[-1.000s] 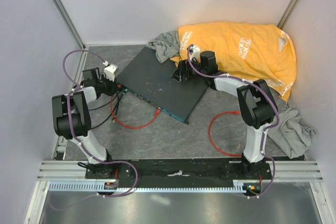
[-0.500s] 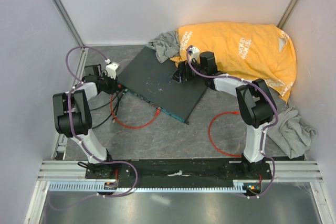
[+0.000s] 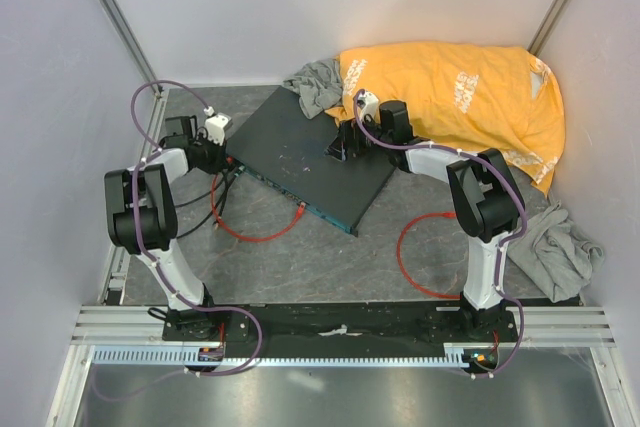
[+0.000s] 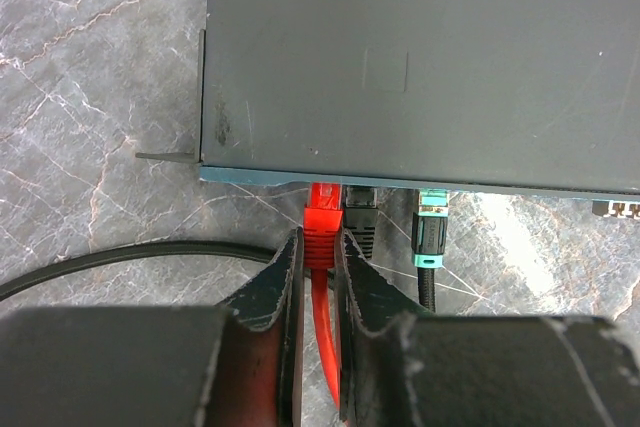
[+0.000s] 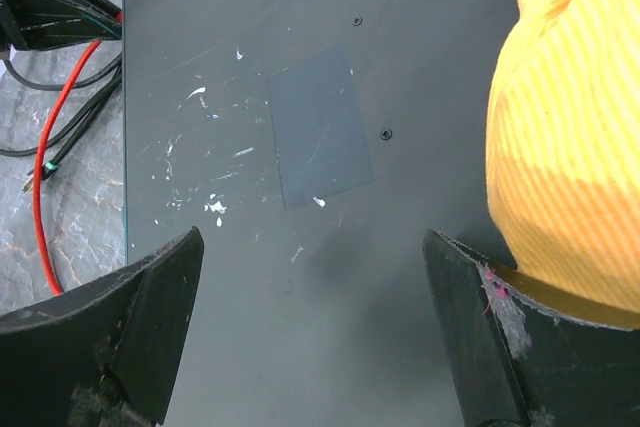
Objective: Insert the plug into the switch port
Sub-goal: Insert the connector into the switch port.
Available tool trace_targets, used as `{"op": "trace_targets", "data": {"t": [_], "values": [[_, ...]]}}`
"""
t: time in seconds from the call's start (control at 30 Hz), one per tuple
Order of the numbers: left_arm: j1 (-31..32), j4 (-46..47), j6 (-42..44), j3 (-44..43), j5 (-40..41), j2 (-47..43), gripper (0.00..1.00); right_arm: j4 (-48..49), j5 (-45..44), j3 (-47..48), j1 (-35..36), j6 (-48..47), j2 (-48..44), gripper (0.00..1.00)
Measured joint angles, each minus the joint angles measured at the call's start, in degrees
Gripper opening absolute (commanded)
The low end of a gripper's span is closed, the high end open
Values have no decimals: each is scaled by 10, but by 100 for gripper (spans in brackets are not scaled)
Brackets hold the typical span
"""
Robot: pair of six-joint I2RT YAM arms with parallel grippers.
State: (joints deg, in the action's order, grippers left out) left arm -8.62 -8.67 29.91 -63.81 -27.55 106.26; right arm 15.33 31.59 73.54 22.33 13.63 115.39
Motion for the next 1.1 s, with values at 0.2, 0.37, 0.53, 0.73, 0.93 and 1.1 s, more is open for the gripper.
{"op": "trace_targets", "data": {"t": [0.2, 0.37, 0.53, 0.73, 0.93, 1.1], "values": [[10, -18, 0, -10, 24, 0, 33, -1, 3, 0, 0, -2, 0, 98], [20, 20, -3, -11, 47, -1, 54, -14, 0, 0, 0, -6, 0, 98], [33, 41, -3, 23, 83, -29, 60, -43, -19, 0, 0, -11, -16, 98], [36, 38, -27, 92, 113, -131, 64, -89, -64, 0, 0, -12, -85, 98], [36, 8, -109, 106, 105, -296, 70, -149, -158, -21, -2, 21, -196, 98], [36, -5, -191, 129, 72, -466, 86, -255, -268, -38, -13, 68, -260, 98]]}}
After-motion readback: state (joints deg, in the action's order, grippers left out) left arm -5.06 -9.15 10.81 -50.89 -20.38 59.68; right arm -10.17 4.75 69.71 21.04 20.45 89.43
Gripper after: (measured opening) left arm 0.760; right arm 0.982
